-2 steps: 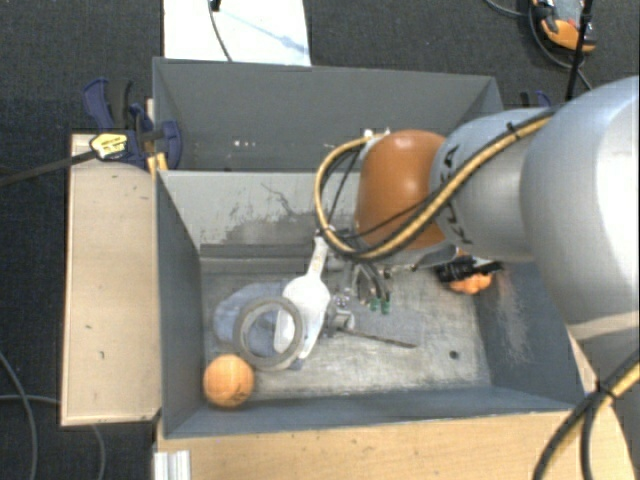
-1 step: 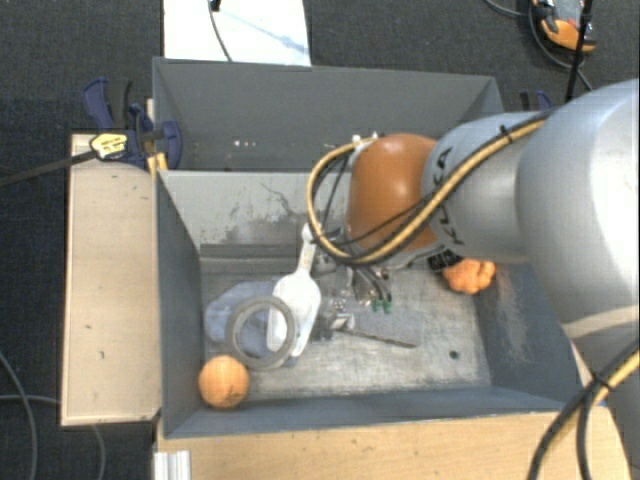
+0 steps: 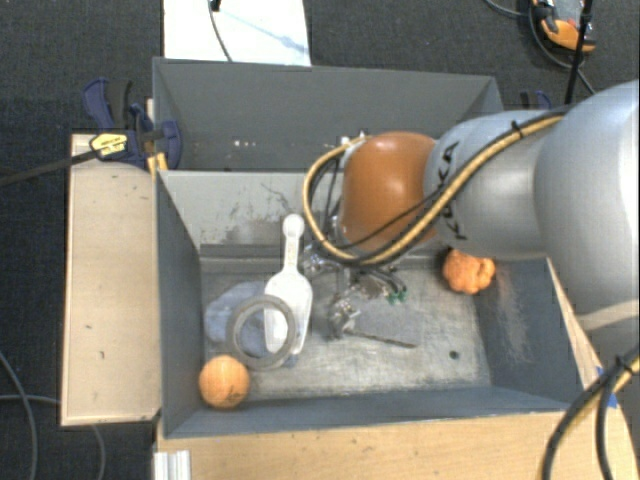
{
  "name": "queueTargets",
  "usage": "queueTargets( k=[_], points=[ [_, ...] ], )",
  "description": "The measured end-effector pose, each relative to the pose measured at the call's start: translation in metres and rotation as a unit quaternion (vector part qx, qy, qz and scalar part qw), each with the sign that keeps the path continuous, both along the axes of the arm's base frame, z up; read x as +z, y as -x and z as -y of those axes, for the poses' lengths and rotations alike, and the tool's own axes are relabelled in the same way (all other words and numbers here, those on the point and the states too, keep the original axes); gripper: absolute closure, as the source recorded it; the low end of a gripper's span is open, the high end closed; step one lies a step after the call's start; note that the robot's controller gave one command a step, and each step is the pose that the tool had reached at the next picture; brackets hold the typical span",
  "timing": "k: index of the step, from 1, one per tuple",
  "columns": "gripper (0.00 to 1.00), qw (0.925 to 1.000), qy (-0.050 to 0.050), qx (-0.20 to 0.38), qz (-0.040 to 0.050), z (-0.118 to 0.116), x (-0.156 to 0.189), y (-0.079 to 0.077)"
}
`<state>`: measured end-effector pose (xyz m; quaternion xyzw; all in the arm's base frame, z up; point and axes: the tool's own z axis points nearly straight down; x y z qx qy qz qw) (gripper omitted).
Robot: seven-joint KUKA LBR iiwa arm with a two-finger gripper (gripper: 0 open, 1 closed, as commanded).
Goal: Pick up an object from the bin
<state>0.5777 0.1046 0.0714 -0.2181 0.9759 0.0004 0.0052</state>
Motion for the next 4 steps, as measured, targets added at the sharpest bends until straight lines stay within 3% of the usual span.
queueTargets(
  k=[1, 2, 3, 4],
  points=[
    [0.0, 0.9981, 0.002, 0.061, 0.0012, -0.026, 0.001, 0.006],
    [0.0, 0.9983, -0.001, -0.058, -0.0023, -0.044, 0.0, 0.003],
    [0.0, 0.9988, 0.001, -0.049, -0.002, -0.049, 0.0, -0.001],
    [0.0, 0.9956, 0.001, 0.094, 0.0026, -0.065, 0.005, 0.002]
  ],
)
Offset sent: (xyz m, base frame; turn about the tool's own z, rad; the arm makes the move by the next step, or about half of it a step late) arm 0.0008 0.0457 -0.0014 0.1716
